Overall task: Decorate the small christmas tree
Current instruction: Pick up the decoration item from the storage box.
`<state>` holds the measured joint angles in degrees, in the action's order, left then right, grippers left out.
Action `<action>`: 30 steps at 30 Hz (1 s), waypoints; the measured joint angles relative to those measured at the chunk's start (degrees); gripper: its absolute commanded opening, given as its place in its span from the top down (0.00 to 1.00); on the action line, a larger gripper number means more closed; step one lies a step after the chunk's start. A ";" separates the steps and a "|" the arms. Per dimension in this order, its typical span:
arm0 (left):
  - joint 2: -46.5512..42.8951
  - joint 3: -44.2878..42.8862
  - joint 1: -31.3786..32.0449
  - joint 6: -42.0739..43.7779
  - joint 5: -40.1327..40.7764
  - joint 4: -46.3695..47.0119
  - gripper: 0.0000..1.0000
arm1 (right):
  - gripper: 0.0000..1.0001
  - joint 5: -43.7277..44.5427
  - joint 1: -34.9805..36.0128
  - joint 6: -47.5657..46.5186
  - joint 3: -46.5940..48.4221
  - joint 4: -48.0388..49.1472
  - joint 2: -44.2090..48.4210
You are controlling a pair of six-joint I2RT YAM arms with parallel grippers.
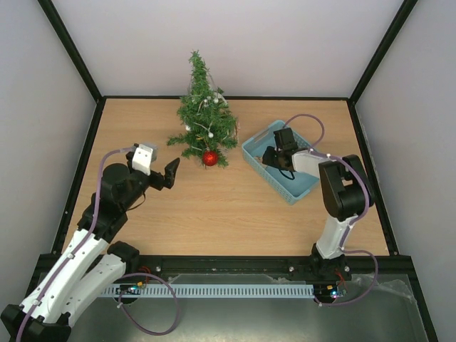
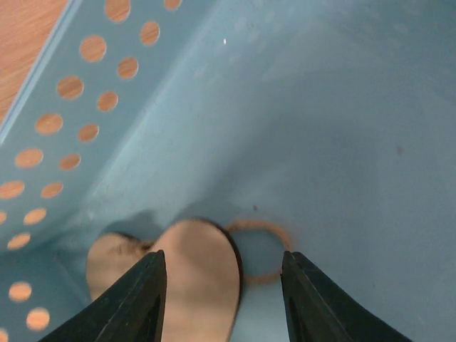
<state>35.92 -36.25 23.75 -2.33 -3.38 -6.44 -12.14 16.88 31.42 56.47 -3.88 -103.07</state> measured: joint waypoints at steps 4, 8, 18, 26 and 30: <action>-0.07 0.00 0.09 0.35 0.22 -0.02 0.03 | 0.70 0.92 0.00 0.35 3.19 0.66 -3.89; -0.44 0.00 0.09 0.50 0.68 0.00 0.03 | 0.85 3.48 0.00 0.68 4.02 0.92 -4.87; -0.20 0.02 0.09 0.68 1.11 0.02 0.03 | 0.86 13.33 0.00 -1.51 5.86 -2.43 -5.62; -0.09 0.37 0.11 0.70 1.46 0.04 0.03 | 0.83 21.49 0.00 -2.95 5.86 -5.95 -4.59; -0.22 0.55 0.15 0.74 1.42 0.09 0.03 | 0.80 22.82 -0.02 -4.46 5.86 -9.94 -2.32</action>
<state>35.70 -35.70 23.90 -1.58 -1.96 -6.35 10.68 16.86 26.96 62.33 -13.82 -105.38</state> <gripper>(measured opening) 0.971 0.175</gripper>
